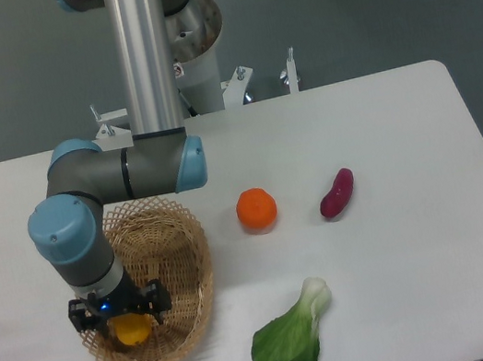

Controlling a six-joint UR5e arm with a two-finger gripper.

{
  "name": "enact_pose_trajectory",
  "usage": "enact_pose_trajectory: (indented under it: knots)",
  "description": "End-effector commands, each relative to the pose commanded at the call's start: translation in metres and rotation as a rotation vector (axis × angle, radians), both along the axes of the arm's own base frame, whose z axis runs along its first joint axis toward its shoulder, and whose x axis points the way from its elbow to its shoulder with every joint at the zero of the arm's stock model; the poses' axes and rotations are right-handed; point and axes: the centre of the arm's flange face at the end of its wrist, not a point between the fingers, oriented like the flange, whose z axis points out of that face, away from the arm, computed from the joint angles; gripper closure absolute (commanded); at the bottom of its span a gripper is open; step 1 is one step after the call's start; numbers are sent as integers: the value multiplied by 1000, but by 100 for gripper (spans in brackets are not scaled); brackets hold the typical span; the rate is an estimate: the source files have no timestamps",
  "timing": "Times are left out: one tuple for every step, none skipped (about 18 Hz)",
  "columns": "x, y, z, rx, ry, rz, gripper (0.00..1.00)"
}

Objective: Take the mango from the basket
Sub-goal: 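Close the gripper around the yellow mango inside the basket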

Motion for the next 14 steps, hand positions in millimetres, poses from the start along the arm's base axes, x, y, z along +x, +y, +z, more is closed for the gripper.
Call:
enact_pose_trajectory:
  knots:
    - [2, -1, 0, -2, 0, -3, 40]
    - [2, -2, 1, -1, 2, -3, 45]
    - [2, -2, 3, 0, 2, -4, 48]
    - [2, -2, 3, 2, 3, -6, 49]
    - [2, -3, 4, 0, 3, -7, 54]
    - [2, -3, 5, 3, 4, -9, 55]
    - [3, -4, 8, 5, 6, -12, 56]
    - [4, -5, 9, 6, 7, -15, 56]
    - [4, -5, 10, 7, 8, -18, 56]
    - [4, -5, 16, 16, 11, -19, 56]
    - [3, -4, 24, 28, 17, -22, 56]
    - [1, -5, 37, 42, 24, -28, 57]
    - [-2, -9, 50, 55, 33, -42, 57]
    - [-5, -12, 58, 61, 39, -56, 57]
